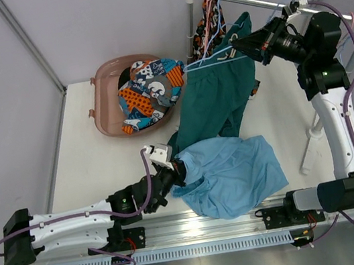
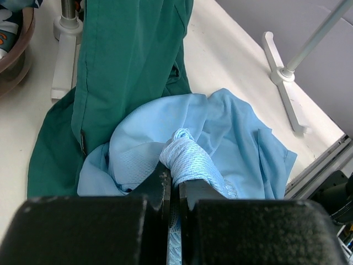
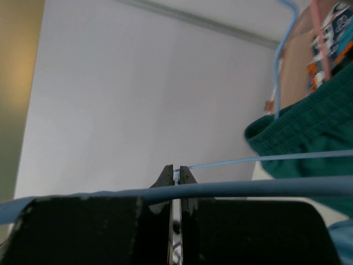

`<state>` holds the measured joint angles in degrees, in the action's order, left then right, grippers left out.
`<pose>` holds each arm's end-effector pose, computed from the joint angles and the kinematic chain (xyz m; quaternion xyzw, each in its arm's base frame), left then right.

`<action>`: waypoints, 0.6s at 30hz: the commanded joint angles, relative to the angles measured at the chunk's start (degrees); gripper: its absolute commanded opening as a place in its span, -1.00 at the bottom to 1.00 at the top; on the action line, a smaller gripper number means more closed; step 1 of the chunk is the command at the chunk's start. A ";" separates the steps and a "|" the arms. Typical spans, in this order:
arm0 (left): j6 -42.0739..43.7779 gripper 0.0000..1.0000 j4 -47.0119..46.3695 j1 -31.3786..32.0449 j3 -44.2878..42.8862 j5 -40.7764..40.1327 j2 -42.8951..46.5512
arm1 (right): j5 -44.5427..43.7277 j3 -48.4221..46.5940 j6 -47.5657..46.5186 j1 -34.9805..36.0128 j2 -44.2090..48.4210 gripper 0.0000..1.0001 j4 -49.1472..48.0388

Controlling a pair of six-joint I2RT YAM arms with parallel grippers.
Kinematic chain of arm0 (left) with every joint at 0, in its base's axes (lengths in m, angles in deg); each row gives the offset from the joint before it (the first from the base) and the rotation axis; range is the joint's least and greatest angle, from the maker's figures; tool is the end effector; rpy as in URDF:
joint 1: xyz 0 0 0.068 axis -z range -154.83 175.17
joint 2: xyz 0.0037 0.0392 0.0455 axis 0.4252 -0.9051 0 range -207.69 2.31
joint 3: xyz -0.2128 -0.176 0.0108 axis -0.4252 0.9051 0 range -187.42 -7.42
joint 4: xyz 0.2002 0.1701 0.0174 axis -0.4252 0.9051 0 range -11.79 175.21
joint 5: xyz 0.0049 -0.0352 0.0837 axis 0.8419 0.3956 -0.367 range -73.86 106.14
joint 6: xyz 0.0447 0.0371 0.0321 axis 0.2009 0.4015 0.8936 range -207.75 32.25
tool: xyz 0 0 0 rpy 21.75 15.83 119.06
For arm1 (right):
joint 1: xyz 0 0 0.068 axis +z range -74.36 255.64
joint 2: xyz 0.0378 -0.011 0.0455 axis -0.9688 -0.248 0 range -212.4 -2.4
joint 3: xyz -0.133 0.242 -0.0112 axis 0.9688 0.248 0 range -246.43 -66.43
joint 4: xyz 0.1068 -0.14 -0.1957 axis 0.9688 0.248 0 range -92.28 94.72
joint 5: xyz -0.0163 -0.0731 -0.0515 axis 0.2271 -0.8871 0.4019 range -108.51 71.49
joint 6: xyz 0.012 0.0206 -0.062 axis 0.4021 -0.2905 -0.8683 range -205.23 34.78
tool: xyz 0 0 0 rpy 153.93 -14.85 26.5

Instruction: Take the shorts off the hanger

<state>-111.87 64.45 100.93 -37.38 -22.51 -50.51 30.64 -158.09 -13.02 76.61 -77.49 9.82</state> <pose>0.0865 -0.2078 0.2679 0.1196 0.7400 -0.3065 0.5867 0.2781 0.0444 0.5086 0.1114 0.6797 0.6248 0.3678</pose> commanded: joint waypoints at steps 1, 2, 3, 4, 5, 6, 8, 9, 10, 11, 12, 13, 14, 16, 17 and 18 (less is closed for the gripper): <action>-1.72 -1.00 -3.91 0.35 0.69 0.95 -0.09 | -6.95 -3.27 -9.25 0.60 0.72 -1.00 5.64; -1.72 -1.00 -3.99 0.35 0.69 1.04 -0.35 | -7.13 -2.48 -9.45 1.13 1.60 -1.00 6.09; -1.72 -1.00 -4.08 0.35 0.60 1.12 -0.97 | -6.18 -1.17 -9.10 2.09 2.74 -1.00 4.53; -1.63 -1.00 -4.26 0.35 0.69 1.30 -1.23 | -5.73 0.41 -8.75 2.54 4.15 -1.00 3.03; -1.63 -1.00 -4.78 0.35 0.95 1.47 -1.50 | -5.12 3.30 -7.79 2.63 6.68 -1.00 1.63; -1.46 -1.00 -5.22 0.35 0.69 1.74 -1.85 | -3.63 4.11 -7.52 2.46 7.67 -1.00 -0.30; -0.76 -1.00 -6.19 0.43 0.34 2.53 -3.25 | -1.78 3.25 -7.87 2.11 9.16 -1.00 0.12; -0.67 -1.00 -6.37 0.35 -0.36 2.70 -3.78 | 0.40 2.80 -7.52 2.19 9.69 -1.00 0.03; -0.06 -1.00 -6.54 0.35 -0.80 2.97 -5.00 | 1.38 2.45 -7.08 2.37 10.22 -1.00 -0.14; 0.21 -1.00 -6.80 0.35 -1.76 3.58 -5.71 | 2.09 2.10 -6.64 2.63 11.62 -1.00 -0.41; 0.56 -1.00 -7.76 0.35 -2.73 3.93 -6.33 | 2.88 2.18 -5.33 2.80 12.50 -1.00 -1.19; 1.26 -1.00 -8.73 0.35 -3.26 4.37 -7.03 | 2.97 2.18 -4.54 3.24 13.38 -1.00 -1.81; 1.62 -1.00 -9.96 0.26 -3.96 5.86 -8.25 | 2.97 2.45 -3.31 3.33 14.43 -1.00 -2.60; 2.84 -1.00 -17.32 0.09 -5.81 9.45 -9.49 | 2.01 3.94 1.69 4.29 17.25 -1.00 -6.54; 3.20 -1.00 -20.57 -0.18 -7.03 12.61 -11.50 | 1.83 4.73 4.06 4.74 18.21 -1.00 -8.82; 3.64 -1.00 -23.13 -0.53 -8.00 19.69 -13.26 | 1.48 6.47 6.61 5.35 19.70 -1.00 -14.85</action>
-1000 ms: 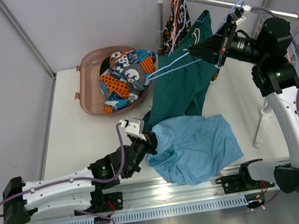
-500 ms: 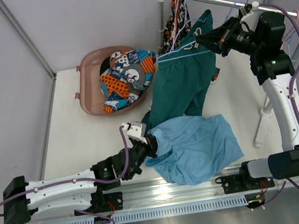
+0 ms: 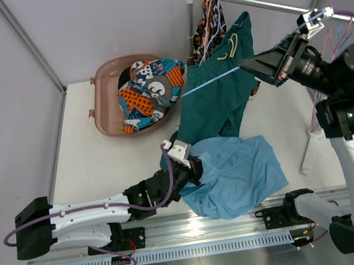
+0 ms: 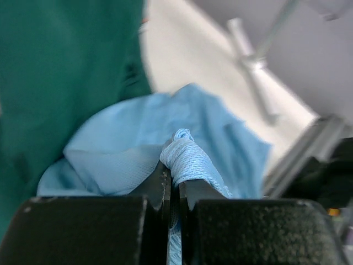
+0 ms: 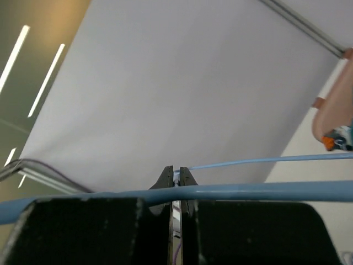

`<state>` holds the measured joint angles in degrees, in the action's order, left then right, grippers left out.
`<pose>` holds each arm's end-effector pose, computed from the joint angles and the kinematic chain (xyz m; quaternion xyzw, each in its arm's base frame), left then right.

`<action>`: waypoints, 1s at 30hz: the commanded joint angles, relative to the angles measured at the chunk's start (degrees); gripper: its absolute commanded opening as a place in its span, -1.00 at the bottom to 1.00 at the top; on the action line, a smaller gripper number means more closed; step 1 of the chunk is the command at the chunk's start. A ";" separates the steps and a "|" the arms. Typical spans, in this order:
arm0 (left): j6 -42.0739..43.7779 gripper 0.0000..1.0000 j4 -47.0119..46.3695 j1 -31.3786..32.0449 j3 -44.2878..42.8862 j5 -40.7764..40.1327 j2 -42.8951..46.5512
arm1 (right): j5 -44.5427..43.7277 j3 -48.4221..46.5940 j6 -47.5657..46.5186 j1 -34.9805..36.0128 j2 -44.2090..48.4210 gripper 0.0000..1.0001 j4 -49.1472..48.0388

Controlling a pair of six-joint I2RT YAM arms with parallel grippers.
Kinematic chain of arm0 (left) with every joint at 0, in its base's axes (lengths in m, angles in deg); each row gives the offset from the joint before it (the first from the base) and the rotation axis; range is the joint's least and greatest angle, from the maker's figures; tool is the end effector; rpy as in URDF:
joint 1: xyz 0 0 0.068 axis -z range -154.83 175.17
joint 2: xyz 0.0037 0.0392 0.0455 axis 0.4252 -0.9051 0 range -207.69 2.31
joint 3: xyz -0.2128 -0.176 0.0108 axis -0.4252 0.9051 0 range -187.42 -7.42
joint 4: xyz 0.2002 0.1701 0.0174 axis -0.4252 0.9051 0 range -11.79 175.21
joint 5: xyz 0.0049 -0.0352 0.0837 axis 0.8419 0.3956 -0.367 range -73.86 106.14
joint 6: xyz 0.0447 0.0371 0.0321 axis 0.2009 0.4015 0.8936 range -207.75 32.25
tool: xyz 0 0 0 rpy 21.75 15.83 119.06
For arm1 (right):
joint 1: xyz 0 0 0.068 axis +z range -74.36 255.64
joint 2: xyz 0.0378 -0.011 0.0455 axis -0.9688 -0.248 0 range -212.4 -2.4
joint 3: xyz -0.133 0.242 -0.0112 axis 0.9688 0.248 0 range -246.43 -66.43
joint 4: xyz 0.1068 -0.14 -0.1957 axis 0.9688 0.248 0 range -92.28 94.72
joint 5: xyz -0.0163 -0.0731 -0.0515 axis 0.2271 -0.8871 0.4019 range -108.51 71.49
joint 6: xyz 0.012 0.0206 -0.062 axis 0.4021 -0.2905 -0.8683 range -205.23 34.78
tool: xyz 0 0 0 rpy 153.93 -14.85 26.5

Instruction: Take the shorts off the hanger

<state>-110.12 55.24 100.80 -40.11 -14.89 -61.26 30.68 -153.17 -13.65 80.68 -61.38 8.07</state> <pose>0.0911 -0.2467 0.2615 0.1688 0.7284 -0.3451 0.5673 0.1719 0.0551 0.5435 0.0147 0.6340 0.6477 0.4224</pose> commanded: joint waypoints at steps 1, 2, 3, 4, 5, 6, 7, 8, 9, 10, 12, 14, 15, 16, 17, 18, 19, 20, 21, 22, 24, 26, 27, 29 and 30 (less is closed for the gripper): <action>2.76 -1.00 -15.08 -0.66 -8.85 16.13 -4.70 | 1.26 2.27 12.40 1.90 4.22 -1.00 -15.60; 3.38 -1.00 -13.70 -1.10 -14.63 19.91 -7.42 | 1.09 2.80 14.63 3.56 4.57 -1.00 -17.71; 4.34 -1.00 -11.08 -1.10 -17.99 26.04 -13.88 | 0.30 3.24 16.74 4.45 5.01 -1.00 -20.78; 6.01 -1.00 -5.22 -1.10 -28.73 28.71 -17.43 | -0.32 3.77 19.37 5.41 5.80 -1.00 -21.59; 6.37 -1.00 -2.29 -1.10 -32.32 31.09 -20.94 | -1.19 4.03 20.09 7.77 6.33 -1.00 -22.47; 6.55 -1.00 0.00 -1.02 -35.75 33.98 -27.59 | -3.46 4.30 20.36 9.27 6.86 -1.00 -22.57; 6.64 -1.00 3.15 -0.84 -44.57 38.80 -30.53 | -4.53 4.99 20.19 10.68 7.82 -1.00 -22.39; 6.73 -1.00 4.23 -0.67 -46.83 40.76 -33.00 | -5.58 5.61 20.27 12.17 8.26 -1.00 -22.39; 6.73 -1.00 4.67 -0.40 -49.12 42.09 -35.11 | -6.90 6.23 20.62 14.54 8.62 -1.00 -22.83; 6.99 -1.00 5.38 0.03 -53.32 44.80 -38.96 | -7.52 6.84 20.97 15.52 8.88 -1.00 -23.26; 7.51 -1.00 9.41 0.21 -62.54 46.75 -44.32 | -9.36 8.60 21.50 18.85 9.50 -1.00 -23.62; 7.95 -1.00 13.38 0.21 -70.03 48.69 -48.03 | -10.17 9.31 20.89 21.14 9.33 -1.00 -23.62; 8.30 -1.00 17.38 0.30 -75.10 49.39 -49.88 | -10.43 9.48 20.72 23.50 9.15 -1.00 -23.45; 9.18 -1.00 19.77 0.21 -77.76 50.09 -53.55 | -10.78 9.66 20.45 24.92 9.06 -1.00 -23.18; 9.53 -1.00 21.88 0.13 -80.31 50.36 -55.24 | -12.26 9.92 20.02 26.41 9.06 -1.00 -22.31; 9.80 -1.00 26.08 -0.05 -86.69 50.54 -56.74 | -13.06 10.27 18.53 28.08 8.97 -1.00 -21.78; 9.89 -1.00 27.60 -0.66 -88.58 50.36 -58.14 | -13.76 10.19 17.56 31.23 8.97 -1.00 -20.99; 9.63 -1.00 28.75 -1.10 -91.30 49.58 -60.07 | -14.38 10.10 16.77 32.74 8.88 -1.00 -19.85; 8.76 -1.00 30.24 -1.71 -92.89 49.74 -60.70 | -15.43 9.84 15.28 34.23 8.80 -1.00 -19.23; 7.96 -1.00 30.26 -3.20 -92.91 49.75 -60.97 | -15.96 9.57 14.31 36.77 8.88 -1.00 -18.44; 5.34 -1.00 29.56 -5.05 -91.42 49.57 -60.18 | -17.89 8.96 12.81 38.55 9.49 -1.00 -15.37; 3.66 -1.00 27.63 -8.13 -87.12 49.40 -59.04 | -18.77 8.17 11.84 39.78 10.29 -1.00 -13.78; 3.04 -1.00 26.92 -9.18 -85.80 49.22 -57.73 | -19.13 8.08 11.84 40.05 10.72 -1.00 -13.43; 1.72 -1.00 25.17 -12.17 -81.40 48.78 -56.23 | -19.13 7.20 11.31 40.14 11.87 -1.00 -11.33; 1.28 -1.00 24.90 -13.05 -80.44 48.52 -55.01 | -19.22 6.94 11.14 40.14 12.22 -1.00 -10.53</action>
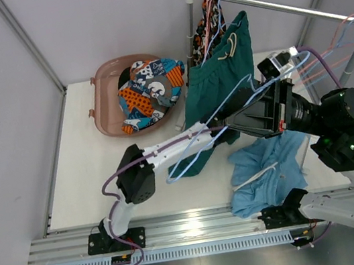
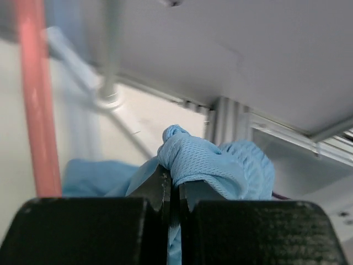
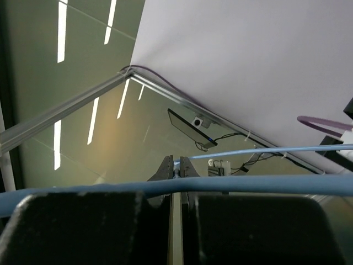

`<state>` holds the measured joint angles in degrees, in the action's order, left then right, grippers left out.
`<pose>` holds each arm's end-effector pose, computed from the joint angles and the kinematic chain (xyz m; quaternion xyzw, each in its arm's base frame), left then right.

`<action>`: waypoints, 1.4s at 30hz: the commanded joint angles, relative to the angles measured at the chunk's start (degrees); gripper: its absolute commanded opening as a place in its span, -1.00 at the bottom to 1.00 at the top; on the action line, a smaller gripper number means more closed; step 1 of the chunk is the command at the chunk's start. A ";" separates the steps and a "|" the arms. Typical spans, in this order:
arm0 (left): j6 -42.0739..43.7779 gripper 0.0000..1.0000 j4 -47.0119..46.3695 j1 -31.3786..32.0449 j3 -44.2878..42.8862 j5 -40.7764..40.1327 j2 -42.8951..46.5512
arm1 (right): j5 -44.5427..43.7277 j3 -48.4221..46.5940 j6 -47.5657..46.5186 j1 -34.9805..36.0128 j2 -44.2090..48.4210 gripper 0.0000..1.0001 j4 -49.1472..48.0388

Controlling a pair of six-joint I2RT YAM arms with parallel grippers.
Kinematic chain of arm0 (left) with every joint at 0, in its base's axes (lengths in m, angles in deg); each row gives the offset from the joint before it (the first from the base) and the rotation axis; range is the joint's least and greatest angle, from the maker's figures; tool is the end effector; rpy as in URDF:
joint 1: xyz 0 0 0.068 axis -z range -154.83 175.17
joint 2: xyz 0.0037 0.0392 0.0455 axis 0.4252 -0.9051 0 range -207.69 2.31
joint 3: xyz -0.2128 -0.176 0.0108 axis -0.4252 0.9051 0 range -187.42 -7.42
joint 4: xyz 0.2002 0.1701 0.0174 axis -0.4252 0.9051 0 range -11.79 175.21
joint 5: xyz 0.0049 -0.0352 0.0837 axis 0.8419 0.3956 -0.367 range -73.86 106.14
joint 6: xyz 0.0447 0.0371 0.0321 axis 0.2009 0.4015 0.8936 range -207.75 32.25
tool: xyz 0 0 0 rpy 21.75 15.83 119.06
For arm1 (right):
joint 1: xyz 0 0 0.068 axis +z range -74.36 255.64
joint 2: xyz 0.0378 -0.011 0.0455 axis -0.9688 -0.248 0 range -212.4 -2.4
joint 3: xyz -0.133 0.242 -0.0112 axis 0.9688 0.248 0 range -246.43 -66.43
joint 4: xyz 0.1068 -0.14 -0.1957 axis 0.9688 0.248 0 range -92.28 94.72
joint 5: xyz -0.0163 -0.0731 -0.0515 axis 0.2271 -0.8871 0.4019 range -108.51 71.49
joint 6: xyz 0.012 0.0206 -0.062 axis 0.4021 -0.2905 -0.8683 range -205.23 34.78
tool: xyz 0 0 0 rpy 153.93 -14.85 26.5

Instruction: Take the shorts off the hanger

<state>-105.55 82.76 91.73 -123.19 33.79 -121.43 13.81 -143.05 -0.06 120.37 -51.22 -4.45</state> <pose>0.2011 -0.5043 0.3343 0.4056 0.6625 -0.5039 0.3778 0.0775 0.1163 0.5424 -0.0601 0.5341 0.8125 0.2260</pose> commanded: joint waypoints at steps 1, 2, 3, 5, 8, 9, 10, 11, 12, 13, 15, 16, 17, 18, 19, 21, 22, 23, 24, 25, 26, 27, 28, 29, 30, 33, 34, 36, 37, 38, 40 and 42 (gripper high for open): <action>-3.47 -1.00 -2.97 -5.81 3.96 -0.77 5.87 | -2.43 -3.27 -2.55 0.53 3.19 -1.00 3.65; -3.47 -1.00 -2.89 -6.79 5.27 -1.56 6.49 | -2.78 -2.84 -2.72 0.53 3.72 -1.00 5.06; -3.73 -1.00 -2.80 -7.50 6.07 -2.35 7.11 | -2.96 -2.66 -2.90 0.53 4.25 -1.00 5.86; -4.52 -1.00 -4.02 -10.22 9.65 -4.20 9.65 | -3.48 -1.87 -3.34 0.53 5.75 -1.00 7.61; -7.59 -1.00 -12.08 -13.38 17.46 -4.38 15.27 | -3.14 -0.46 -3.51 0.53 7.07 -1.00 8.06; -8.55 -1.00 -13.16 -14.52 18.29 -4.38 16.50 | -3.05 -0.11 -3.69 0.53 7.42 -1.00 8.32; -8.74 -1.00 -13.52 -14.97 18.99 -4.73 18.34 | -3.05 0.41 -3.69 0.53 7.77 -1.00 8.68; -8.65 -1.00 -13.52 -15.32 19.35 -4.99 18.97 | -3.22 1.64 -3.60 0.53 8.47 -1.00 8.59; -8.13 -1.00 -13.52 -15.76 19.78 -5.34 19.67 | -3.14 2.43 -3.34 0.53 8.74 -1.00 8.33; -7.95 -1.00 -13.52 -16.11 20.05 -5.78 20.20 | -3.05 3.22 -3.17 0.53 9.09 -1.00 7.63; -8.39 -1.00 -13.78 -17.08 20.31 -5.70 21.70 | -3.13 5.07 -2.90 0.62 10.14 -1.00 7.54; -8.56 -1.00 -13.87 -17.26 20.49 -5.35 22.05 | -3.48 5.42 -2.90 0.62 10.41 -1.00 7.54; -8.65 -1.00 -13.96 -17.26 20.67 -5.08 22.84 | -3.75 5.69 -2.81 0.62 10.76 -1.00 7.54; -8.74 -1.00 -14.22 -17.26 21.97 -5.08 23.37 | -3.84 5.78 -2.99 0.62 10.76 -1.00 7.19; -9.00 -1.00 -15.79 -17.26 22.59 -4.82 23.72 | -3.06 5.69 -2.99 0.53 10.50 -1.00 5.88; -9.79 -1.00 -17.12 -17.26 24.35 -3.85 24.69 | -2.17 5.43 -2.90 0.53 9.62 -1.00 5.43; -9.88 -1.00 -17.04 -17.17 24.88 -3.85 24.86 | -1.39 5.52 -3.07 0.53 9.44 -1.00 5.69; -9.71 -1.00 -16.86 -17.00 25.06 -4.46 25.65 | -1.38 5.69 -3.25 0.62 9.36 -1.00 6.47; -9.27 -1.00 -16.77 -16.30 26.02 -5.34 26.35 | -1.64 6.04 -3.69 0.62 9.44 -1.00 7.26; -8.48 -1.00 -16.51 -15.77 27.33 -6.56 27.23 | -2.60 7.17 -4.39 0.62 9.70 -1.00 8.75; -6.91 -1.00 -16.34 -15.07 29.09 -8.23 28.37 | -3.13 7.79 -4.74 0.53 9.88 -1.00 9.29; -6.20 -1.00 -16.07 -13.50 29.80 -11.99 30.64 | -3.83 8.24 -5.35 0.53 10.32 -1.00 11.21; -5.50 -1.00 -15.46 -12.78 30.50 -13.85 31.71 | -6.01 7.81 -7.97 0.53 10.23 -1.00 13.32; -4.36 -1.00 -14.24 -11.99 32.60 -15.96 33.11 | -7.69 7.02 -9.65 0.62 10.06 -1.00 16.30; -3.82 -1.00 -13.88 -10.59 33.32 -17.37 34.52 | -10.06 5.97 -11.67 0.53 9.88 -1.00 19.20; -2.76 -1.00 -12.03 -8.22 37.10 -24.67 40.32 | -17.36 1.92 -18.44 0.53 8.65 -1.00 30.10; -2.50 -1.00 -11.51 -7.68 38.23 -27.38 42.86 | -19.98 1.65 -19.59 0.53 8.56 -1.00 30.65; -1.10 -1.00 -9.14 -4.97 39.30 -30.29 44.98 | -22.02 1.91 -21.62 0.53 8.21 -1.00 31.00; -0.22 -1.00 -7.82 -3.65 38.95 -34.57 45.69 | -23.51 2.09 -22.06 0.45 8.04 -1.00 30.92; 1.70 -1.00 -6.59 -2.16 38.60 -36.87 46.83 | -24.05 2.35 -22.32 0.45 7.43 -1.00 30.74; 3.29 -1.00 -1.76 2.15 36.23 -41.88 47.19 | -25.80 3.31 -23.03 0.45 6.90 -1.00 29.87; 4.62 -1.00 2.18 6.01 33.61 -47.52 46.67 | -26.60 4.80 -23.29 0.53 6.19 -1.00 28.03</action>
<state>-104.87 80.64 93.55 -85.18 -2.69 -75.62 -7.81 -138.74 -19.86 120.79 -43.90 25.36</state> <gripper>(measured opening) 0.038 0.040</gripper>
